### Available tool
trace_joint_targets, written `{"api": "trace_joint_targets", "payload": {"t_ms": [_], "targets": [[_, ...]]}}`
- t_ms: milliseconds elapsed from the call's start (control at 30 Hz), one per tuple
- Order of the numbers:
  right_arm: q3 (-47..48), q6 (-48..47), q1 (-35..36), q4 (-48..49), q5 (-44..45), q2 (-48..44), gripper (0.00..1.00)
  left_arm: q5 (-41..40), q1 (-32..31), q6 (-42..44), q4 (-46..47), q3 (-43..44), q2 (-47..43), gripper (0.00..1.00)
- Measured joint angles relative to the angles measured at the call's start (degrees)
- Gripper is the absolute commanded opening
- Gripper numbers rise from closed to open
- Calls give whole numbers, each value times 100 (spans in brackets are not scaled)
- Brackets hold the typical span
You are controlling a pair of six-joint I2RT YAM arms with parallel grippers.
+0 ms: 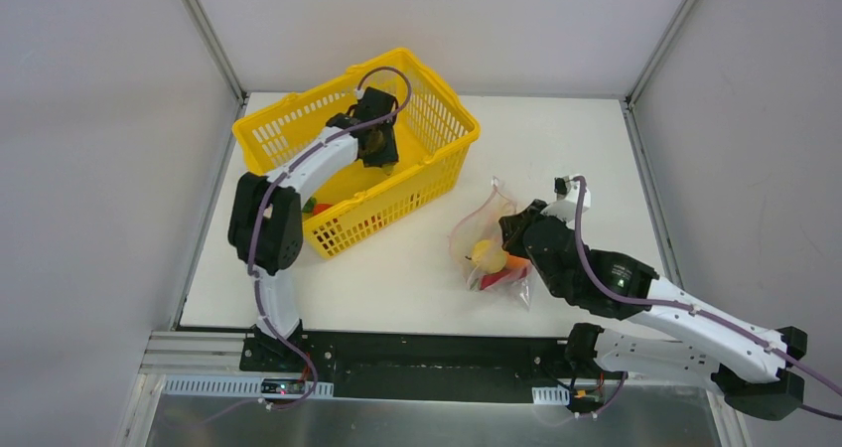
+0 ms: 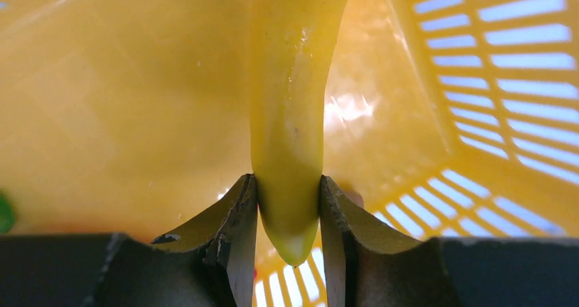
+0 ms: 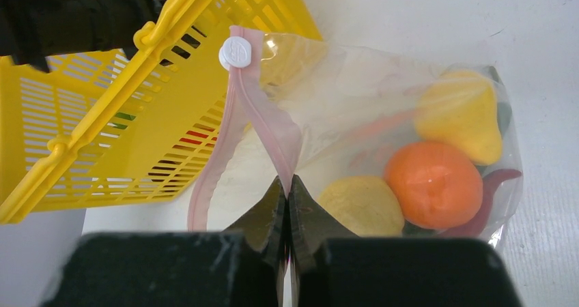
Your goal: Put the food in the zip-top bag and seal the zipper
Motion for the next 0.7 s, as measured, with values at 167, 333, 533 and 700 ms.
{"api": "trace_joint_targets", "payload": {"t_ms": [167, 333, 533, 700], "targets": [[0, 0, -20, 33, -20, 39, 2, 17, -2, 175, 63, -516, -1290, 0], [0, 2, -31, 72, -46, 63, 1, 2, -37, 369, -31, -828, -2396, 0], [0, 11, -35, 79, -46, 72, 2, 636, -76, 791, -262, -973, -3451, 0], [0, 17, -46, 118, -44, 76, 1, 1572, -111, 942, -275, -1279, -4374, 0]]}}
